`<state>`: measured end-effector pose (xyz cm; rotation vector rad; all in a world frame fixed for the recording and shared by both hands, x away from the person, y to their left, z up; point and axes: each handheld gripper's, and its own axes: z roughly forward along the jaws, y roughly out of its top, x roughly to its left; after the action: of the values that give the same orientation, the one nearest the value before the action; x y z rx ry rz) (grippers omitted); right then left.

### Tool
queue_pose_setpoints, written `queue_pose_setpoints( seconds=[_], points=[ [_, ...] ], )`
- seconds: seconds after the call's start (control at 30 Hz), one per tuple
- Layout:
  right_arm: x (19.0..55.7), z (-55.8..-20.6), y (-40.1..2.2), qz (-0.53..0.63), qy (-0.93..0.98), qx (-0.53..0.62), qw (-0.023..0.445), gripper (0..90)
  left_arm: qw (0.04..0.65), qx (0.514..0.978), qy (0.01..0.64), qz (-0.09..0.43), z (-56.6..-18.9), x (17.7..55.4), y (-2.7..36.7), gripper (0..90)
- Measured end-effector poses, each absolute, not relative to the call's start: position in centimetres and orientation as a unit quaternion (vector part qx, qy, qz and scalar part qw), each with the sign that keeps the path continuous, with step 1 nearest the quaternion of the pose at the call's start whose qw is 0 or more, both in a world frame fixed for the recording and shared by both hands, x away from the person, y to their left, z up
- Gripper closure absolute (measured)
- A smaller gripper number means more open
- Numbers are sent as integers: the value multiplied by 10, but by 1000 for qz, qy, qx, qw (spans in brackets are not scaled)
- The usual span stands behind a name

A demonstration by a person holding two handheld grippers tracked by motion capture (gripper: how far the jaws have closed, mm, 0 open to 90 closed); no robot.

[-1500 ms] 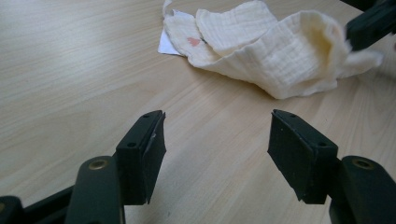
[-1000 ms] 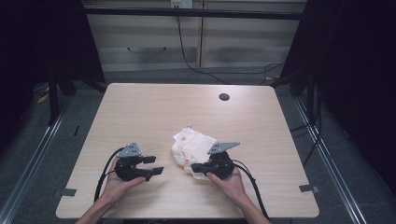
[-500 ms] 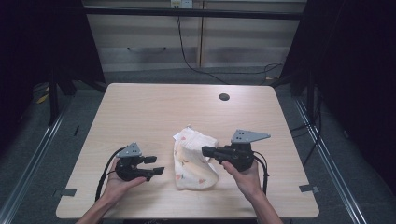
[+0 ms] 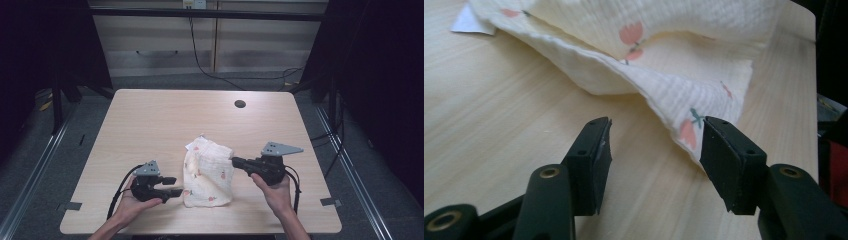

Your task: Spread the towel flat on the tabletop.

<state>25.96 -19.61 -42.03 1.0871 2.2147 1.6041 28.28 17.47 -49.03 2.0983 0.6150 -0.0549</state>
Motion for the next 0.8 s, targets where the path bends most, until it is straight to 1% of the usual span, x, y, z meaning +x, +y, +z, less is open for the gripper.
queue_pose_setpoints(
  seconds=[0.07,0.47,0.63,0.7,0.73,0.77,0.8],
  points=[
    [254,-425,-210,539,743,382,106,890,461,852,248,-31,-491,281,172,471],
    [238,-448,-239,513,746,410,113,889,444,863,234,-57,-500,281,157,468],
    [239,-452,-242,513,744,414,110,889,443,864,230,-70,-504,283,149,520],
    [239,-453,-241,514,745,412,109,888,442,865,225,-75,-505,284,147,577],
    [240,-453,-241,515,745,410,108,888,444,865,221,-79,-505,284,146,623],
    [240,-453,-240,514,746,409,107,889,443,867,215,-78,-505,284,145,686],
    [241,-453,-239,514,747,408,108,888,442,870,205,-76,-504,283,145,781]
  ],
)
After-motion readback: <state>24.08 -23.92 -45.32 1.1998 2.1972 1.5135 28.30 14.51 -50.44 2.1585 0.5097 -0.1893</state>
